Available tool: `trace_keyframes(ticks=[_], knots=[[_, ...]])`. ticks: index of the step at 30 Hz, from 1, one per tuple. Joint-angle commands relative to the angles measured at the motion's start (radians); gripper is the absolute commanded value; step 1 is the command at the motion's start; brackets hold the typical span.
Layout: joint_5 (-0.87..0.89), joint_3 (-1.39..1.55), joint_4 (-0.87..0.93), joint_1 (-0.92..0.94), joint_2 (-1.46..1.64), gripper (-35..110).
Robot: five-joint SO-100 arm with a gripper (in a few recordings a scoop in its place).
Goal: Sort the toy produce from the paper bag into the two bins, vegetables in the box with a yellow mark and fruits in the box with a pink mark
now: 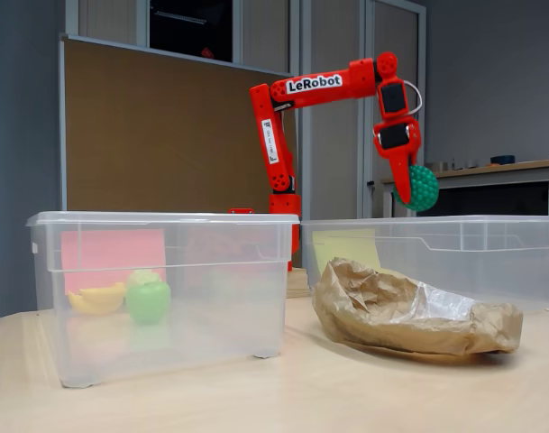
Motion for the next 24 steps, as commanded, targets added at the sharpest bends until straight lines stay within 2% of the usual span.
trace_keyframes(ticks=[1,6,10,17,24], knots=[[0.212,0.138,-0.101,-0.115,0.046,8],[0.534,0.419,-0.270,-0.276,0.109,9],[0.707,0.555,-0.353,-0.362,0.135,18],[0.765,0.652,-0.423,-0.379,0.163,35],[0.713,0.566,-0.380,-0.353,0.135,35]])
